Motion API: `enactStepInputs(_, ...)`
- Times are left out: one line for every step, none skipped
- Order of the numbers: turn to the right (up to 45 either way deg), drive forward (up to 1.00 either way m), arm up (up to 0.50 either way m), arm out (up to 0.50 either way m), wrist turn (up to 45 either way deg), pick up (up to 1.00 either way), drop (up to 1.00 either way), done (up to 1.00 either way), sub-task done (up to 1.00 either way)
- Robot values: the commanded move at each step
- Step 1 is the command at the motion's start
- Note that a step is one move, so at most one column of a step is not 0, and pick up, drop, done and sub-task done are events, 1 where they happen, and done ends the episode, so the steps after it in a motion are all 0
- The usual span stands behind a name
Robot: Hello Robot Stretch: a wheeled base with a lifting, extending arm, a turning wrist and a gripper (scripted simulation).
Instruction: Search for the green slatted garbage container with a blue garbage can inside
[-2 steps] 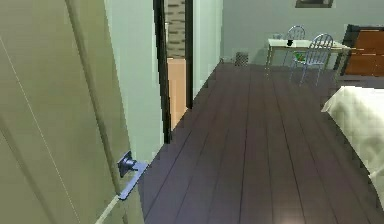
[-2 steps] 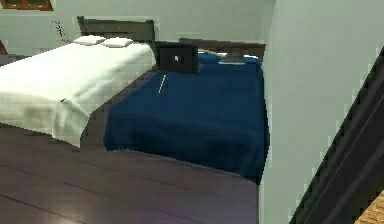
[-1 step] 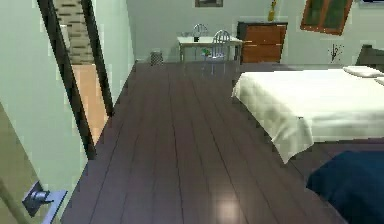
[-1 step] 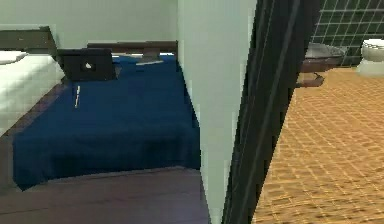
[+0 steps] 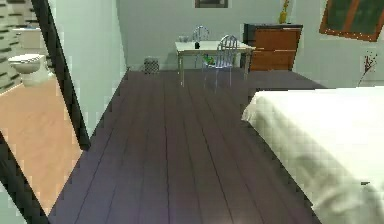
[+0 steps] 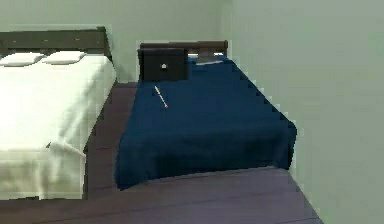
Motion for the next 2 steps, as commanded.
enactStepInputs(-27.0,0.0,0.0,0.0,0.0,0.0,0.0,0.0,0.0)
enactStepInputs(0.0,1.0,0.0,0.0,0.0,0.0,0.0,0.0,0.0)
